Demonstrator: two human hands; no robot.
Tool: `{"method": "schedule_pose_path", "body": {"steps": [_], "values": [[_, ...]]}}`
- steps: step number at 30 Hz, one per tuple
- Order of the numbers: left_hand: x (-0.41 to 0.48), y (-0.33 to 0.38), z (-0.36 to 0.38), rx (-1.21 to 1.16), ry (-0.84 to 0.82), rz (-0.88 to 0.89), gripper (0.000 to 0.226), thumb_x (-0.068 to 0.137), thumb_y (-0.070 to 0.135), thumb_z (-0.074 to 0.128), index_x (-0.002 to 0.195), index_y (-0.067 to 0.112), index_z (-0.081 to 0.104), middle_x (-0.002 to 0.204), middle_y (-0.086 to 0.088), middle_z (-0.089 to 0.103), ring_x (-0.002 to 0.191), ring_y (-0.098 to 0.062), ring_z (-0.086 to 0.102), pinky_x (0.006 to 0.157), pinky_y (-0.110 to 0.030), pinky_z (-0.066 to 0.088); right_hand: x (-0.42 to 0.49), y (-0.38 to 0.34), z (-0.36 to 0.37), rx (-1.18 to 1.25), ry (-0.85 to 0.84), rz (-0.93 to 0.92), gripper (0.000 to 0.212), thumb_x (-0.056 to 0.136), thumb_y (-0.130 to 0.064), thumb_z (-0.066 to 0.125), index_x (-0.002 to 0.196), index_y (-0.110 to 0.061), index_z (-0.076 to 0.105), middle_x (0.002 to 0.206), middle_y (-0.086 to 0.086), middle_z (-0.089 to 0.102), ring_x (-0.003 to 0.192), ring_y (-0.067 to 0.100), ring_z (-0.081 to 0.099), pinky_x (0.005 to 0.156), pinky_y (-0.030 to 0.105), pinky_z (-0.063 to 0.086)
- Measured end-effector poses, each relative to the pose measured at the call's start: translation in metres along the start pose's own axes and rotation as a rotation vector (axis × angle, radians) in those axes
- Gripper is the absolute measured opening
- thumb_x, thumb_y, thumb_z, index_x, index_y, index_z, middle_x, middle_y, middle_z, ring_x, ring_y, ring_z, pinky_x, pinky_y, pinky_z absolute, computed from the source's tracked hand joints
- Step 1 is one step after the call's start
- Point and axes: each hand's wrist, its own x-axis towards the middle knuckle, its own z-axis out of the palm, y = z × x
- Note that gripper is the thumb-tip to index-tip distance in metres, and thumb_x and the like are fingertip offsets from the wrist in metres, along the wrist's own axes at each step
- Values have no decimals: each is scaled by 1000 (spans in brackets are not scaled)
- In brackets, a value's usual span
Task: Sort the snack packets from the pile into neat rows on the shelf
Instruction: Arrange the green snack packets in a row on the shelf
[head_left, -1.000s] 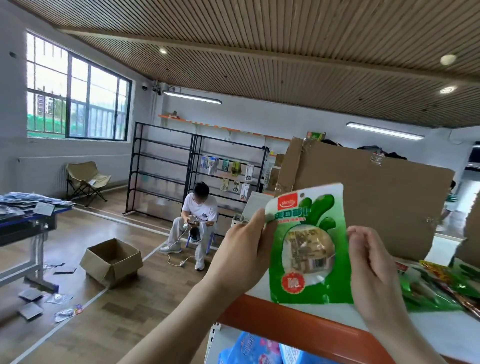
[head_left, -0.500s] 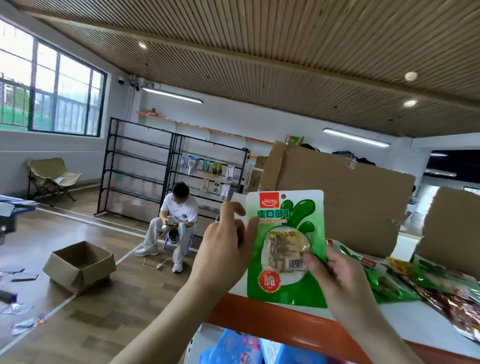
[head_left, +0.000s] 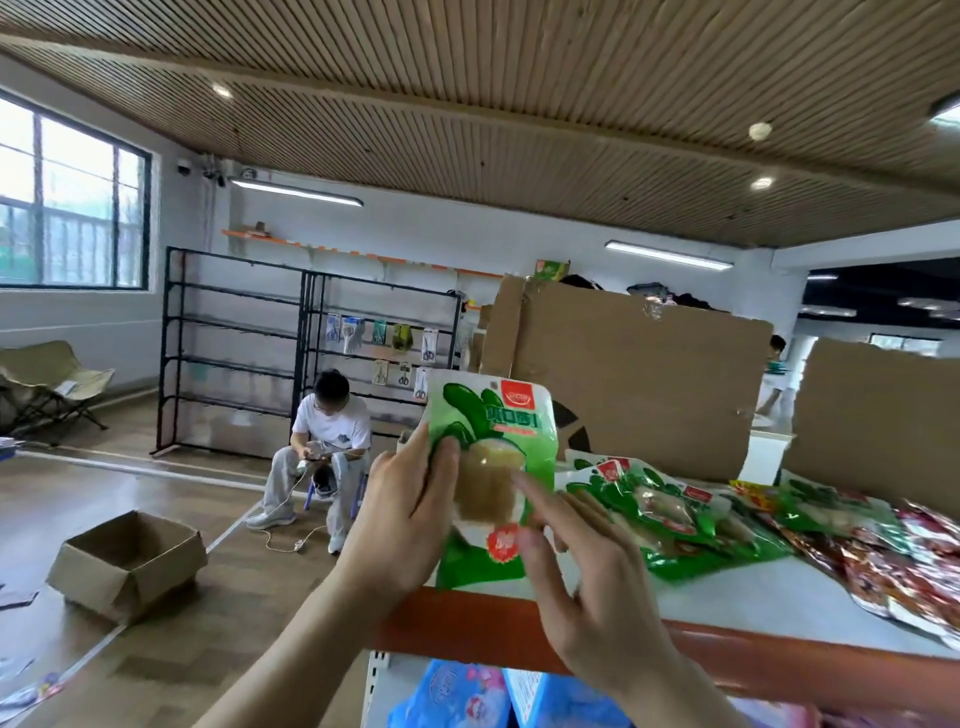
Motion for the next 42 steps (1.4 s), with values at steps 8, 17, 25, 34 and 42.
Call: {"method": "schedule_pose_path", "body": {"steps": [8, 17, 25, 34, 42], "values": [[2, 4, 1, -221, -51, -44, 24, 103, 20, 42, 83, 19, 57, 73, 21, 59, 69, 4, 50, 66, -12, 42, 1, 14, -19, 250, -97, 425, 47, 88, -67, 44, 86, -21, 55, 68, -12, 47, 60, 8, 43, 56, 21, 34], [5, -5, -2, -214, -117, -84, 34, 96, 35, 51, 106, 3, 51, 89, -20, 65, 78, -46, 59, 67, -64, 50, -10, 18, -20, 171, -12, 300, 53, 91, -56, 47, 65, -11, 54, 56, 7, 45, 49, 10, 36, 51, 20, 24], [1, 3, 3, -194, -156, -110, 20, 99, 31, 51, 104, 12, 52, 95, -5, 72, 86, -30, 68, 73, -57, 56, -22, 18, -30, 82, -11, 306, 60, 91, -59, 45, 65, -6, 51, 56, 7, 44, 52, 12, 35, 56, 23, 24], [-8, 49, 71, -350, -251, -123, 13, 103, 17, 47, 110, 17, 58, 102, -3, 72, 94, -22, 69, 81, -39, 57, -73, 18, -96, 446, 18, 491, 53, 87, -58, 57, 89, -5, 65, 80, 33, 57, 75, 52, 51, 61, 60, 43], [-33, 96, 197, -577, -355, -260, 30, 96, 33, 57, 86, 5, 65, 82, -21, 65, 74, -24, 60, 65, -47, 51, -137, 42, -196, 91, 257, 541, 31, 86, -52, 52, 85, -23, 65, 57, -1, 53, 49, 5, 41, 45, 31, 29]]}}
